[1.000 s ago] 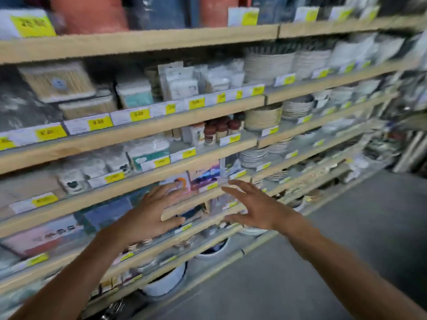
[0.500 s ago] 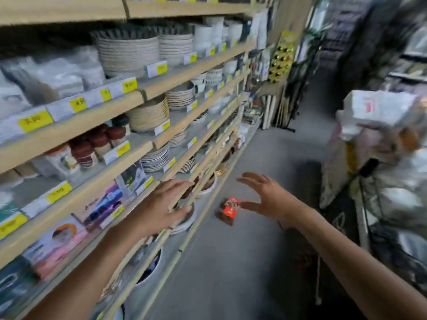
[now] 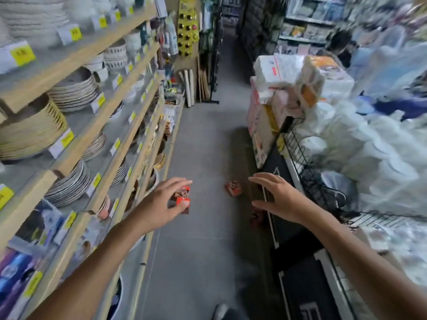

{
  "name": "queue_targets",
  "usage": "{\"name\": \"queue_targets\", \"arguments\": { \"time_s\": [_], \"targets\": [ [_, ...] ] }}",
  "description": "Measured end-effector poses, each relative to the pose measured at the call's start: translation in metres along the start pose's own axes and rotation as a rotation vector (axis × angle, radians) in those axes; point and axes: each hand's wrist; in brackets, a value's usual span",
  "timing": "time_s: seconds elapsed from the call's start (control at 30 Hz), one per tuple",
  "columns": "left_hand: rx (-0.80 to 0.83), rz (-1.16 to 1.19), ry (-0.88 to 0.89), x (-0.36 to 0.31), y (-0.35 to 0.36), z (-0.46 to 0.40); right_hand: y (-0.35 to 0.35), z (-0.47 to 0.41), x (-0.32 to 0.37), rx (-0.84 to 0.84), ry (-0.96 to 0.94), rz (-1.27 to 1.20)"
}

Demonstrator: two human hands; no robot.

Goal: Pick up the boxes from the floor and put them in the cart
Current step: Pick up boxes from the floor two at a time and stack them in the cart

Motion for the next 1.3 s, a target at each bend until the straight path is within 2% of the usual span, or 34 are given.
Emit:
{"name": "queue_targets", "arguments": {
  "time_s": [0.23,0.5,0.63,0.93,1.3],
  "targets": [
    [0.096,-0.036,0.013,0.025,0.001,-0.095,-0.001,-0.036,-0.073,-0.028,0.112,-0.064],
    [0.175,-0.060,-0.114,0.050,0.008,-0.224,-0.012,-0.118,-0.175,0.038,0.134,-0.155],
    [0.156,-0.045,-0.175,0.067,0.003,-0.279,-0.031,-0.177,-0.215,0.044,0.092,-0.165],
    [0.130,0.008,-0.294,0.138,-0.026,-0.350,-0.040,-0.337,-0.230,0.138,-0.041,-0.195],
    [0.163,0.127,-0.423,0.265,-0.014,-0.445,-0.032,-0.478,-0.258,0.160,0.033,-0.254]
  ]
}}
Point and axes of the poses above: each hand's wrist, its own z-axis away from the middle knuckle, its own y-axis out of the palm, x = y × z, and after that the axes turned 10 degrees about x, right-handed
